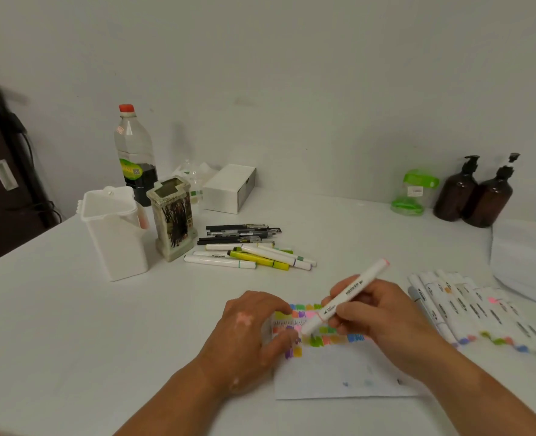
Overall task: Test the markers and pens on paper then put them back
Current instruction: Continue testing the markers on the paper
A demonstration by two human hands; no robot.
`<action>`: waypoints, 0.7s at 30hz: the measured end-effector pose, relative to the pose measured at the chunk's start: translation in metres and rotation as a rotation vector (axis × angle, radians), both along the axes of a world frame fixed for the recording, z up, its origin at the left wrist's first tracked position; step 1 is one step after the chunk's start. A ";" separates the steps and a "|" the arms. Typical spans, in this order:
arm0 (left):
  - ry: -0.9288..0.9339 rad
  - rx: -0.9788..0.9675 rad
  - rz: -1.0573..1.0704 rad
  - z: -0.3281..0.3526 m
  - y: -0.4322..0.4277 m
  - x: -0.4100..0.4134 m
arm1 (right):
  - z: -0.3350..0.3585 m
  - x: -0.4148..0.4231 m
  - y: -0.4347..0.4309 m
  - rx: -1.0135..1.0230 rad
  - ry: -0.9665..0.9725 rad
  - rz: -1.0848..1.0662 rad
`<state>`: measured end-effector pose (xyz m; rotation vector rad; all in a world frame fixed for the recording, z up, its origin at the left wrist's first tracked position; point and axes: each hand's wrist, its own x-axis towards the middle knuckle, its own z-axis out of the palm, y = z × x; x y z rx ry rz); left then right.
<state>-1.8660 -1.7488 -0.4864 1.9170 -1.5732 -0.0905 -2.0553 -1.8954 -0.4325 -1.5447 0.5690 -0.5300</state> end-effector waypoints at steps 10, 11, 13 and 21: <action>0.036 -0.143 -0.096 0.011 0.000 -0.018 | -0.026 0.000 0.016 -0.033 -0.091 -0.013; 0.034 -0.154 -0.105 0.011 -0.001 -0.019 | -0.026 0.000 0.018 -0.049 -0.090 -0.011; 0.011 -0.157 -0.135 0.012 -0.003 -0.021 | -0.026 0.000 0.020 -0.079 -0.101 -0.003; -0.030 -0.135 -0.175 0.014 -0.004 -0.023 | -0.026 0.004 0.028 -0.095 -0.097 -0.001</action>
